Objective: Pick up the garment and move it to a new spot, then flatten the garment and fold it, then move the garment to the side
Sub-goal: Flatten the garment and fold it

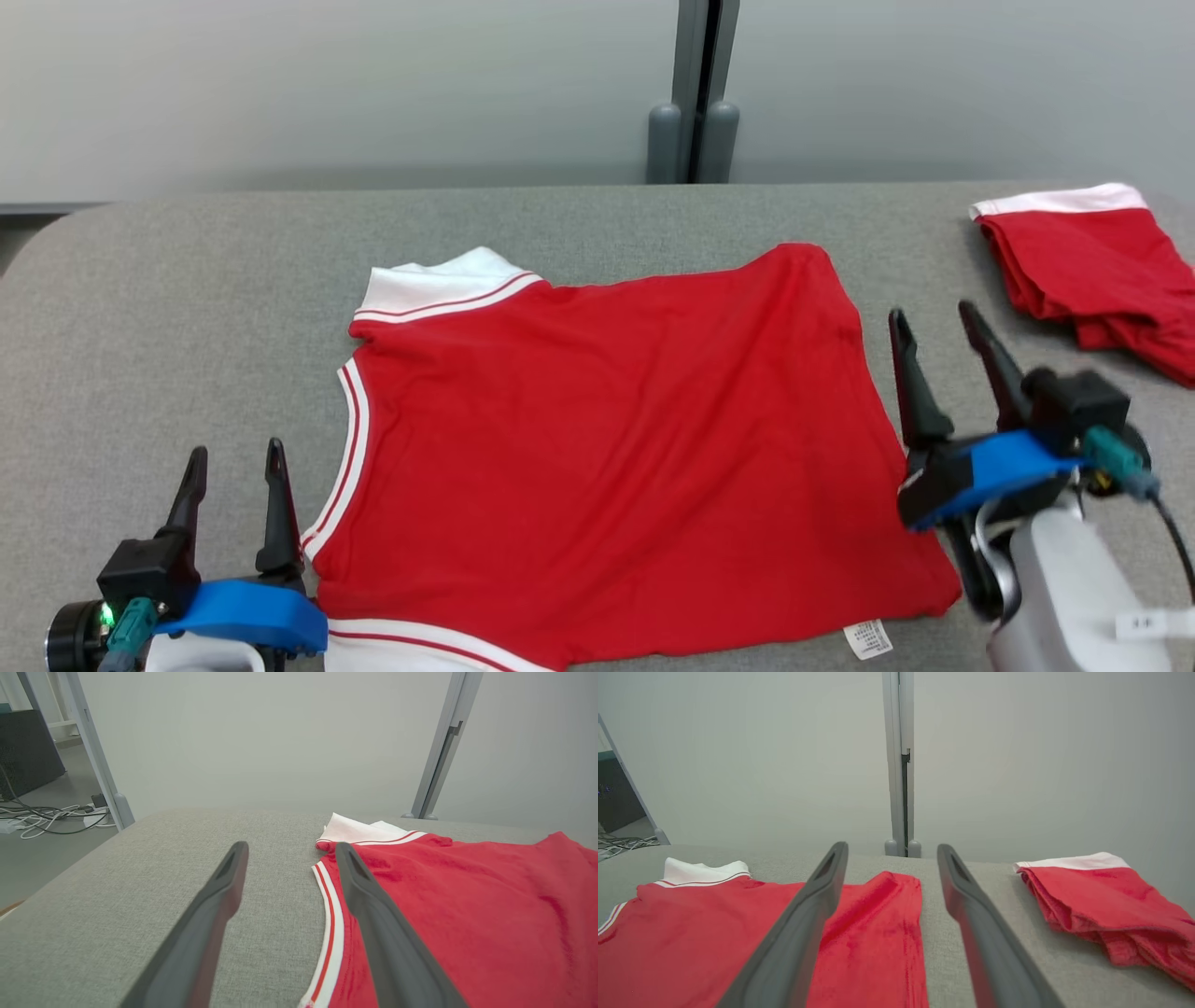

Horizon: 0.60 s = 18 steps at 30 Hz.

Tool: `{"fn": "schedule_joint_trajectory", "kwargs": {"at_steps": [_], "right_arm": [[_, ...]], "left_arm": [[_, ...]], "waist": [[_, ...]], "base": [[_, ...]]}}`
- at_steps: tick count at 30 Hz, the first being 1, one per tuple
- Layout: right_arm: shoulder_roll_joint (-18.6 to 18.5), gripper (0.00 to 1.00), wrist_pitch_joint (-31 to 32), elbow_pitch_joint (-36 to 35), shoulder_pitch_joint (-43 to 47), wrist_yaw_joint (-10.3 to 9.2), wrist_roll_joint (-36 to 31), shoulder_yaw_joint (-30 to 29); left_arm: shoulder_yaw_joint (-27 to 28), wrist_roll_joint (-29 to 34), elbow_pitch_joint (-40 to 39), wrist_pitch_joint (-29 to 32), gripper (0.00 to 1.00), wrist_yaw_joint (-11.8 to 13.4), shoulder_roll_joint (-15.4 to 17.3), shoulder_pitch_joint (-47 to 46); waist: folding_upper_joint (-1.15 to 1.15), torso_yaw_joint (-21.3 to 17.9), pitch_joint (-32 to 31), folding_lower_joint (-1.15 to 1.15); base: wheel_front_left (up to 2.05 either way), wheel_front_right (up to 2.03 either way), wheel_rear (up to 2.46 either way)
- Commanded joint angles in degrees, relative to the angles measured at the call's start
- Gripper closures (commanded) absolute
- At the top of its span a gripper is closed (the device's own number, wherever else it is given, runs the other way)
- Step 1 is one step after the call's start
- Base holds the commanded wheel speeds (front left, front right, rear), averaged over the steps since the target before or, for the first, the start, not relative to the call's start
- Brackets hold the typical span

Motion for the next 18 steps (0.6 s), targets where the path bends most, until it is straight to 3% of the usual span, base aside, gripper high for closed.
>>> {"fn": "schedule_joint_trajectory", "kwargs": {"at_steps": [1,18], "right_arm": [[0.86,0.00,-0.17,-2.60,4.22,0.01,0.74,-0.39],[3.80,0.00,0.20,-11.19,22.61,0.02,0.92,-0.37]], "left_arm": [[0.14,0.44,0.02,-0.26,0.00,-0.09,0.16,0.87],[-0.55,1.38,1.06,-0.26,0.00,-0.09,0.51,4.74]], "waist": [[0.00,-0.52,-1.25,0.01],[0.00,-0.23,-3.97,0.01]], "base": [[0.00,0.00,0.00],[0.00,0.00,0.00]]}}
